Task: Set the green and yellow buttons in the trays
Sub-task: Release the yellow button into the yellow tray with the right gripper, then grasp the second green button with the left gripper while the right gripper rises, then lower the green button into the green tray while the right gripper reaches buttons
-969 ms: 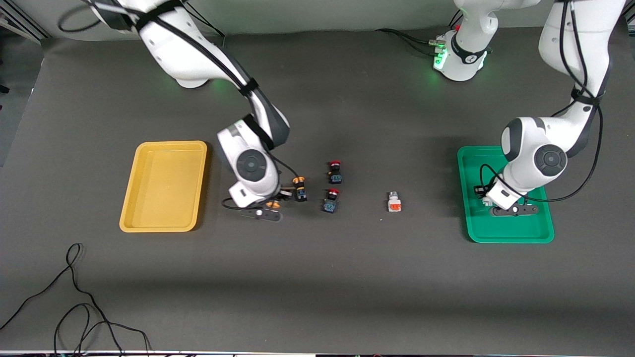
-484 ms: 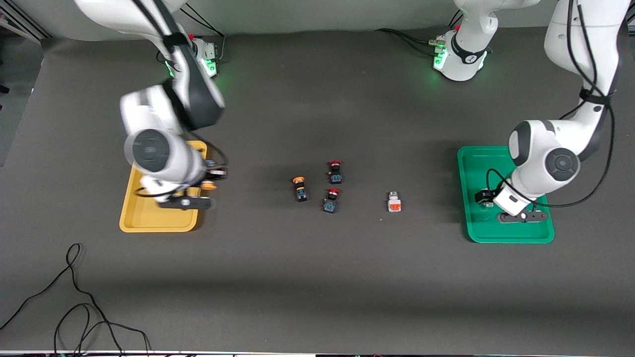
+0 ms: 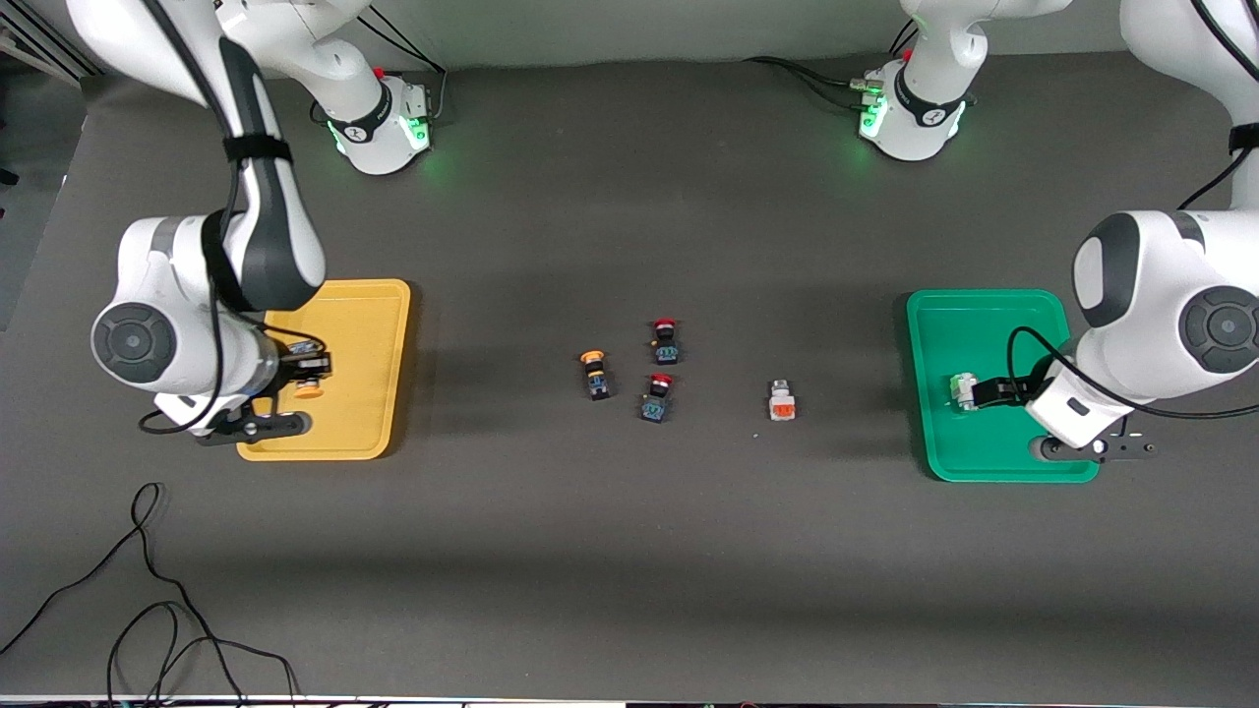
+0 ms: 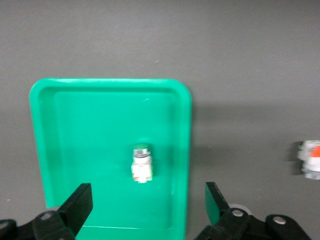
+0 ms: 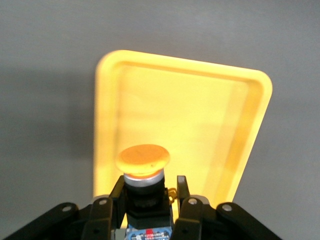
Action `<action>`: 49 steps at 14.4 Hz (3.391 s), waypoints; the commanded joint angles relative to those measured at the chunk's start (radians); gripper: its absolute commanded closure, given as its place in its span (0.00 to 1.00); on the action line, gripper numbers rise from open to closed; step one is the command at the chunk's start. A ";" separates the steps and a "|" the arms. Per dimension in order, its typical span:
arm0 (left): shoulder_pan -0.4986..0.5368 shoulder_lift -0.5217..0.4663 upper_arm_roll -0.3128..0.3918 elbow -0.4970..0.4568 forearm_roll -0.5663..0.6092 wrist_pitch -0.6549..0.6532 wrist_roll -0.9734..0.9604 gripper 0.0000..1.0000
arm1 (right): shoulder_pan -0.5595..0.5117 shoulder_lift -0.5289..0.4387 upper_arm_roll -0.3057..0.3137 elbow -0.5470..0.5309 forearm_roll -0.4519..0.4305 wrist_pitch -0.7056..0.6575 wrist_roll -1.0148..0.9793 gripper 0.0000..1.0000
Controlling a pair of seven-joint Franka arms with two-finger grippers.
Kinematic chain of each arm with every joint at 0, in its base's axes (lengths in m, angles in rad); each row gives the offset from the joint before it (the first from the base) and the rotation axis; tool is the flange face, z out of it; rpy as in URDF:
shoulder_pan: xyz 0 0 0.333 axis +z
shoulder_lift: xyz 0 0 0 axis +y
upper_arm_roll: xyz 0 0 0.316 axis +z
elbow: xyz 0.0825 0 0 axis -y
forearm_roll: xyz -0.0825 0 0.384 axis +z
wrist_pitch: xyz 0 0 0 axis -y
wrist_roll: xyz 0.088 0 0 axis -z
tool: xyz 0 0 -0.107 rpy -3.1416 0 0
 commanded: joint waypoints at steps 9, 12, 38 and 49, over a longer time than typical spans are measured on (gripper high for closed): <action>-0.378 0.187 -0.001 0.016 -0.010 0.213 -0.474 0.00 | -0.080 0.079 -0.028 -0.314 0.110 0.450 -0.168 1.00; -0.385 0.288 -0.002 0.014 -0.003 0.321 -0.474 0.00 | -0.078 0.126 -0.028 -0.312 0.156 0.480 -0.176 1.00; -0.060 -0.122 0.005 -0.033 -0.106 -0.186 -0.123 0.94 | 0.308 0.319 0.069 0.449 0.334 -0.098 0.594 0.00; 0.258 -0.040 0.008 -0.261 0.046 0.169 0.297 0.91 | 0.311 0.539 0.259 0.449 0.352 0.206 0.740 0.00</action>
